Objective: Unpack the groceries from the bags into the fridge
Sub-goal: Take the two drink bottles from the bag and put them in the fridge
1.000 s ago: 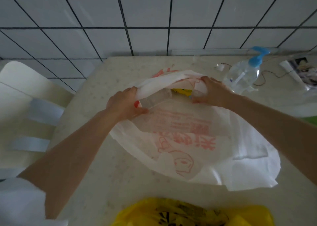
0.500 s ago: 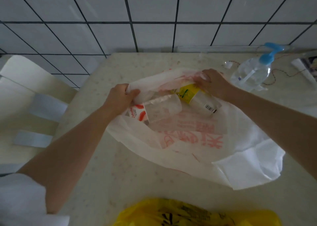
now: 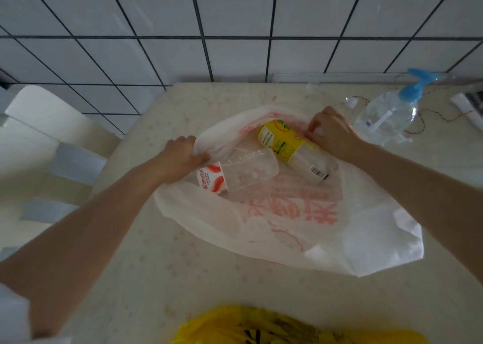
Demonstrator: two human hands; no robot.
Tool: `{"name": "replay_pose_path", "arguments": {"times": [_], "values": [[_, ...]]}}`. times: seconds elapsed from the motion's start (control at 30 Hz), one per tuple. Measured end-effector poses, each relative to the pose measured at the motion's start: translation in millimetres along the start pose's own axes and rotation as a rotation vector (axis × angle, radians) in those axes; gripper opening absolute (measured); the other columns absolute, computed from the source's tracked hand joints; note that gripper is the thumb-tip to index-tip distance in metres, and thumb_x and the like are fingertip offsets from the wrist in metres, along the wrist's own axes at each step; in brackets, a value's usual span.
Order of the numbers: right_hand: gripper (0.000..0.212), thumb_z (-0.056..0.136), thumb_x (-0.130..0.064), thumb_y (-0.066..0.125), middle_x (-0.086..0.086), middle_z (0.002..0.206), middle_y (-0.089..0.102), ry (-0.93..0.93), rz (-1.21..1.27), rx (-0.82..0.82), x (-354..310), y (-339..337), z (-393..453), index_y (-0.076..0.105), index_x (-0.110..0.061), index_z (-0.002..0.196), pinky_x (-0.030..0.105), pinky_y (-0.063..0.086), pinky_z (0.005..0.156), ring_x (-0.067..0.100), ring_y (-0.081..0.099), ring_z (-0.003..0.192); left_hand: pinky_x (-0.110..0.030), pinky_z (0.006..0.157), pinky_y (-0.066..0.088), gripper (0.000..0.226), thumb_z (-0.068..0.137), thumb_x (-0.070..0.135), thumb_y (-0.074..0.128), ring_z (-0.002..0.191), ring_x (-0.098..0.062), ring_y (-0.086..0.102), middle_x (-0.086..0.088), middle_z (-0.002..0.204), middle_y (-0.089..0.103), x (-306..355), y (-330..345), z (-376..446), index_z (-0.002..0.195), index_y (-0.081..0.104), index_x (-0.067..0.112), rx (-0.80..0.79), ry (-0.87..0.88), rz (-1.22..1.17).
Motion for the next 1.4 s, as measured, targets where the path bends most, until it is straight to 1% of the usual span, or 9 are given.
{"name": "replay_pose_path", "arguments": {"times": [0.07,0.27,0.4,0.57,0.7,0.93,1.1,1.27,1.4], "values": [[0.016,0.086,-0.024,0.067,0.012,0.113,0.046,-0.017,-0.008,0.000,-7.3,-10.4,-8.7,0.067,-0.011,0.097,0.035,0.039,0.098,0.028,0.047,0.110,-0.046,0.097,0.038,0.063,0.090,0.057,0.051,0.118,-0.037,0.042,-0.015,0.128,0.049,7.6,-8.9,-14.6,0.137,0.043,0.016,-0.049,-0.014,0.088],[0.012,0.087,-0.011,0.060,0.013,0.131,0.047,-0.304,-0.161,0.225,-59.8,-36.1,-36.5,0.064,-0.009,0.098,0.042,0.048,0.091,0.032,0.041,0.123,-0.045,0.092,0.044,0.042,0.081,0.011,0.065,0.114,-0.030,0.047,-0.008,0.118,0.055,56.9,-22.9,-71.3,0.122,0.058,0.010,0.506,0.549,0.068],[0.028,0.076,-0.014,0.074,0.023,0.103,0.058,-0.383,-0.340,0.165,-84.0,-9.1,-42.6,0.064,0.003,0.096,0.046,0.054,0.073,0.042,0.057,0.095,-0.041,0.088,0.050,0.051,0.084,0.024,0.064,0.112,-0.025,0.050,-0.005,0.127,0.049,73.5,-0.4,-72.9,0.131,0.049,0.012,0.233,0.387,0.175],[0.074,0.080,-0.021,0.073,0.024,0.123,0.050,-0.131,-0.455,0.002,-79.5,12.3,-54.3,0.031,-0.002,0.138,0.046,0.050,0.076,0.044,0.056,0.101,-0.040,0.088,0.049,0.084,0.076,0.057,0.066,0.110,-0.031,0.055,-0.006,0.125,0.053,51.5,15.6,-66.1,0.142,0.028,0.021,0.010,0.152,0.416],[0.075,0.086,-0.012,0.064,0.023,0.128,0.048,-0.052,-0.414,-0.076,-76.6,5.2,-62.1,0.018,-0.002,0.143,0.045,0.047,0.083,0.040,0.054,0.108,-0.043,0.083,0.052,0.075,0.086,0.043,0.061,0.103,-0.034,0.059,-0.007,0.122,0.051,45.9,21.8,-67.4,0.145,0.016,0.031,0.069,0.155,0.476],[0.080,0.091,-0.014,0.052,0.019,0.141,0.038,0.027,-0.479,-0.325,-59.3,-11.9,-104.5,-0.002,-0.006,0.150,0.042,0.046,0.091,0.036,0.049,0.121,-0.032,0.067,0.049,0.068,0.066,0.070,0.069,0.094,-0.021,0.061,0.007,0.106,0.059,42.9,17.4,-88.8,0.115,0.048,0.028,0.172,0.242,0.400],[0.051,0.100,-0.038,0.032,0.012,0.141,0.043,0.077,-0.349,-0.263,-58.1,-12.3,-127.6,0.023,-0.018,0.146,0.048,0.039,0.104,0.033,0.046,0.124,-0.029,0.074,0.048,0.073,0.059,0.065,0.075,0.099,-0.016,0.063,0.013,0.107,0.063,58.3,-10.2,-119.2,0.120,0.051,0.033,0.195,0.255,0.262],[0.086,0.075,-0.074,0.050,0.006,0.139,0.043,0.047,-0.258,-0.292,-61.3,-20.1,-145.1,0.025,-0.019,0.136,0.048,0.037,0.103,0.031,0.046,0.123,-0.026,0.067,0.036,0.073,0.056,0.048,0.082,0.093,-0.016,0.060,0.012,0.104,0.065,71.3,-48.3,-142.7,0.120,0.048,0.038,0.160,0.246,0.269],[0.077,0.084,-0.032,0.066,0.004,0.141,0.037,-0.040,-0.176,-0.273,-60.2,-23.1,-168.4,0.022,-0.017,0.144,0.050,0.024,0.113,0.028,0.037,0.131,-0.028,0.070,0.044,0.065,0.055,0.051,0.080,0.088,-0.017,0.060,0.010,0.100,0.065,80.0,-65.2,-155.6,0.114,0.054,0.037,0.152,0.245,0.328]]}}
Point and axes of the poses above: each hand's wrist, its own z-axis towards the middle knuckle, its own y-axis out of the palm, x = y × z, the point moved 1 cm from there along z, towards the middle knuckle
